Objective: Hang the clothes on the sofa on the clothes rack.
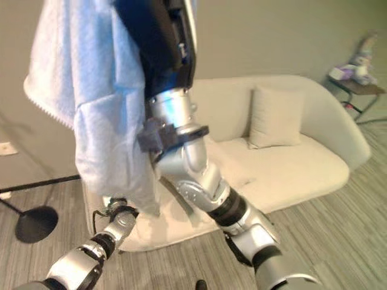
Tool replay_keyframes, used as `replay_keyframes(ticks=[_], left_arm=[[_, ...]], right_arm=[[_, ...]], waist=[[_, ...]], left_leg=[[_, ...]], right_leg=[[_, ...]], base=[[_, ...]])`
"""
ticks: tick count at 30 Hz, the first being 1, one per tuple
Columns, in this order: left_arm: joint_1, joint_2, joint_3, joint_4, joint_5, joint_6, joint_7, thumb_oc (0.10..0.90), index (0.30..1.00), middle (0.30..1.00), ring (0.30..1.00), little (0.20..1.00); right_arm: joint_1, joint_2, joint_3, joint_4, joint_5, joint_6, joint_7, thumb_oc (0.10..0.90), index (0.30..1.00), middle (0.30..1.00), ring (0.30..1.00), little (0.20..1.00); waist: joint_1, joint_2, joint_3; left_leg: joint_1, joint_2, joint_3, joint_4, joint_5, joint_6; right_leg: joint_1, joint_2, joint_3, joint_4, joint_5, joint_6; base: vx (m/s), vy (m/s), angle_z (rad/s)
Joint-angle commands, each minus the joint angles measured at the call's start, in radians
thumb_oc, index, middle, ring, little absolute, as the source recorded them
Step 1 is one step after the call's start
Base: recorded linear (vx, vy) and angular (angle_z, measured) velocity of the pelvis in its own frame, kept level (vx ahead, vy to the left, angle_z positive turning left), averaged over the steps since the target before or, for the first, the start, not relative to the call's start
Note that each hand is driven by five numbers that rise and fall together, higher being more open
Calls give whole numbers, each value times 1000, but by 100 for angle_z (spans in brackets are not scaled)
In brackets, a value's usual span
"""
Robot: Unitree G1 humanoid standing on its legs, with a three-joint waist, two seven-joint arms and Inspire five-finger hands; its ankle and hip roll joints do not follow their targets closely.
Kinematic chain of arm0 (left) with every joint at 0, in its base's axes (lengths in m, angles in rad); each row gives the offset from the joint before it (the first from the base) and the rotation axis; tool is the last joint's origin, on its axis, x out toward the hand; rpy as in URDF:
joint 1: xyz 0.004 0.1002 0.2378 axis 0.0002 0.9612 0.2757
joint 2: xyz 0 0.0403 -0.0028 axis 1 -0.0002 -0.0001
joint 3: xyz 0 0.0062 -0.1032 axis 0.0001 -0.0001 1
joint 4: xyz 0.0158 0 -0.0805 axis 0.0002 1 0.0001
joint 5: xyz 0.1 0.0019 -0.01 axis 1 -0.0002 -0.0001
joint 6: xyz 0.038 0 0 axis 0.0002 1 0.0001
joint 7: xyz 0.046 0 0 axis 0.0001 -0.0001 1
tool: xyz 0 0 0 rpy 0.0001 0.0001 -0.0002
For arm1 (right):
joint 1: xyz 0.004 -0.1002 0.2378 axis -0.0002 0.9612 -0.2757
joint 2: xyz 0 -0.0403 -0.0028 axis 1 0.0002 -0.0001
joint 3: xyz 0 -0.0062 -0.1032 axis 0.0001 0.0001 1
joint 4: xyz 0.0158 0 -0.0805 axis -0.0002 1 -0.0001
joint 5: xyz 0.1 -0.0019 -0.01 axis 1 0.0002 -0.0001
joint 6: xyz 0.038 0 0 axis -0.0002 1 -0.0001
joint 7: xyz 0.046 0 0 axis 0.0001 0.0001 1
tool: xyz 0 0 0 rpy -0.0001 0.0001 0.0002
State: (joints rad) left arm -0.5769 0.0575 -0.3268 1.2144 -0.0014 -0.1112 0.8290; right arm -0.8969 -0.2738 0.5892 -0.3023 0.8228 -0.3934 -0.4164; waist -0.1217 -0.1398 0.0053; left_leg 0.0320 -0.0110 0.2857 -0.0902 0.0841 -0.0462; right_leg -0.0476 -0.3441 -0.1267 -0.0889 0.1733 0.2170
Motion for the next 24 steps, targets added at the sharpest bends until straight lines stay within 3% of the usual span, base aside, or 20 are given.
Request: replay_keyframes(ticks=[1, 2, 3, 9, 17, 22, 23, 24], left_arm=[[-142, 9, -2, 91, -39, -15, 113, 568, 552, 552, 552, 552], [-157, 27, 23, 98, -65, -21, 144, 439, 359, 359, 359, 359], [-157, 27, 24, 99, -65, -21, 144, 400, 300, 300, 300, 300], [-170, 74, 91, 64, -136, -59, 209, 400, 300, 300, 300, 300], [-133, 116, 116, -81, -109, -89, 272, 400, 300, 300, 300, 300], [-46, 195, 136, -379, -12, -99, 311, 400, 300, 300, 300, 300], [15, 259, 170, -597, 70, -89, 294, 400, 300, 300, 300, 300], [21, 260, 170, -604, 72, -84, 293, 400, 300, 300, 300, 300]], right_arm=[[-104, 29, -48, -45, -10, -172, 26, 400, 300, 300, 300, 300], [-104, 16, -28, -54, -13, -179, 22, 400, 300, 300, 300, 300], [-105, 16, -28, -54, -13, -180, 22, 400, 300, 300, 300, 300], [-83, -16, -20, -52, -26, -193, -5, 400, 300, 300, 300, 300], [-22, -81, -61, -76, -31, -202, -14, 400, 300, 300, 300, 300], [64, -118, -119, -103, -35, -192, 8, 400, 300, 300, 300, 300], [123, -122, -164, -111, -43, -179, 29, 400, 300, 300, 300, 300], [125, -121, -164, -112, -43, -178, 29, 400, 300, 300, 300, 300]], waist=[[31, 8, -152], [21, 9, -154], [22, 9, -154], [24, 5, -150], [55, -15, -142], [90, -32, -130], [111, -42, -122], [109, -43, -124]], left_leg=[[17, 14, -56, 3, -135, -6], [21, 19, -41, 3, -134, -6], [21, 20, -39, 3, -134, -6], [23, 34, -23, 3, -130, -5], [8, 30, -46, 4, -129, -1], [-8, 18, -69, 4, -130, 4], [-15, 13, -83, 4, -132, 6], [-15, 13, -83, 4, -132, 6]], right_leg=[[-39, -71, 2, 2, 113, 45], [-48, -62, 20, 2, 108, 45], [-50, -62, 22, 2, 108, 45], [-59, -39, 45, 2, 95, 45], [-48, -40, 26, 2, 93, 45], [-38, -50, 4, 2, 102, 45], [-30, -55, -11, 2, 113, 45], [-29, -55, -12, 2, 113, 45]], base=[[9, -25, -44], [7, -14, -48], [8, -24, -40], [2, -22, -23], [2, -1, 3], [9, 16, 15], [27, 18, 13], [22, 17, 15]])
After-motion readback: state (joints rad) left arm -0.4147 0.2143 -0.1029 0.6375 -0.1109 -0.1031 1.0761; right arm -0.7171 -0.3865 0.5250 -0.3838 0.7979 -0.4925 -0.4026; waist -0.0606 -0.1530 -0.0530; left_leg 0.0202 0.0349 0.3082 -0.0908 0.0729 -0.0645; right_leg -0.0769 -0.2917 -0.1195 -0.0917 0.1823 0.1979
